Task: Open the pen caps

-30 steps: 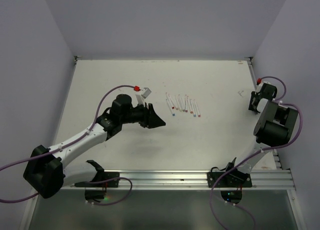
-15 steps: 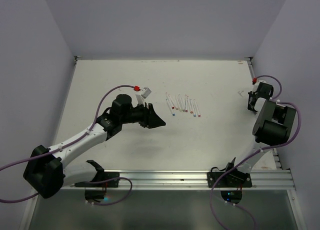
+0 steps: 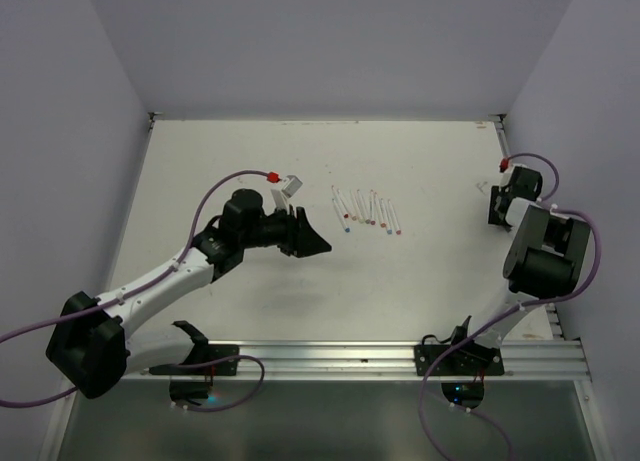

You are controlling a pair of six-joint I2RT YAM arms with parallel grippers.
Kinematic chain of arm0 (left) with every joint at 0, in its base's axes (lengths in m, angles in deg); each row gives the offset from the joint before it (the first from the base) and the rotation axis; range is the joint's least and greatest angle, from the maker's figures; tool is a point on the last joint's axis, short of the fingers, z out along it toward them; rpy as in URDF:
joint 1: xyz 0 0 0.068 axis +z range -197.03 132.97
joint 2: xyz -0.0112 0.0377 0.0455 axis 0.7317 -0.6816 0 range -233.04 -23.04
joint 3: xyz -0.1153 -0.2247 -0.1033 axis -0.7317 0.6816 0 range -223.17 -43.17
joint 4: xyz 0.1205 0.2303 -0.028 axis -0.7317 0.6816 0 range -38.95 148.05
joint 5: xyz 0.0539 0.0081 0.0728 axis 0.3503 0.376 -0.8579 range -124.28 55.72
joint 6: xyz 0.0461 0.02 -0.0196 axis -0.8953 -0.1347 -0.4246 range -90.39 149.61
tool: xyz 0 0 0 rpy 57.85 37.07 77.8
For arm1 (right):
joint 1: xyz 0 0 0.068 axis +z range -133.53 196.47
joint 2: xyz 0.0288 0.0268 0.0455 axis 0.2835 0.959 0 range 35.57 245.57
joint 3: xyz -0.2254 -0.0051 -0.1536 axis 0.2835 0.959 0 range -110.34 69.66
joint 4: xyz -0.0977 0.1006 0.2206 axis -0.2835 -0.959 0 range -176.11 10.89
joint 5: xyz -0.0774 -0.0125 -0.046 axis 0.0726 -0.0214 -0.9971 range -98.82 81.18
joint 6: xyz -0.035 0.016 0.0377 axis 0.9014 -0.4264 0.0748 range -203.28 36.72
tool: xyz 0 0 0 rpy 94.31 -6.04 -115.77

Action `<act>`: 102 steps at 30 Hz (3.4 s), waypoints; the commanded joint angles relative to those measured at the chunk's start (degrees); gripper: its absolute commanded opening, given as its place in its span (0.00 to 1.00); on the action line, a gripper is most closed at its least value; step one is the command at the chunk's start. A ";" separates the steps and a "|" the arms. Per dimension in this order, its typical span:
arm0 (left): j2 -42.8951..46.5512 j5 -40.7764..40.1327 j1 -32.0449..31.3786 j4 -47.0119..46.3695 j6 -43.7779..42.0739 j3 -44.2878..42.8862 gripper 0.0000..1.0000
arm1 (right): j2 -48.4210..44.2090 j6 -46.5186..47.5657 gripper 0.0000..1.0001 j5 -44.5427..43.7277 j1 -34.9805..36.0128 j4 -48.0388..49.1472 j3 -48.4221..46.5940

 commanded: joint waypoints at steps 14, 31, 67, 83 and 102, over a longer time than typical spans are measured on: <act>9.00 -6.52 0.74 -5.30 0.74 4.43 0.52 | -6.31 12.66 0.50 -0.65 4.66 -20.25 -9.80; 5.94 -0.74 3.73 -3.54 -1.28 6.27 0.53 | -3.69 35.88 0.49 20.63 -10.54 -31.92 -10.40; 0.84 1.55 3.29 -7.94 -0.23 7.68 0.54 | 5.89 37.73 0.38 20.65 -13.09 -30.98 -12.17; 5.49 0.58 3.82 -6.71 0.39 9.44 0.54 | 3.25 31.34 0.00 21.19 2.34 -21.57 -9.08; 13.41 1.90 9.35 -0.02 -0.23 6.11 0.54 | -32.06 -6.72 0.00 18.61 29.53 -20.19 -1.74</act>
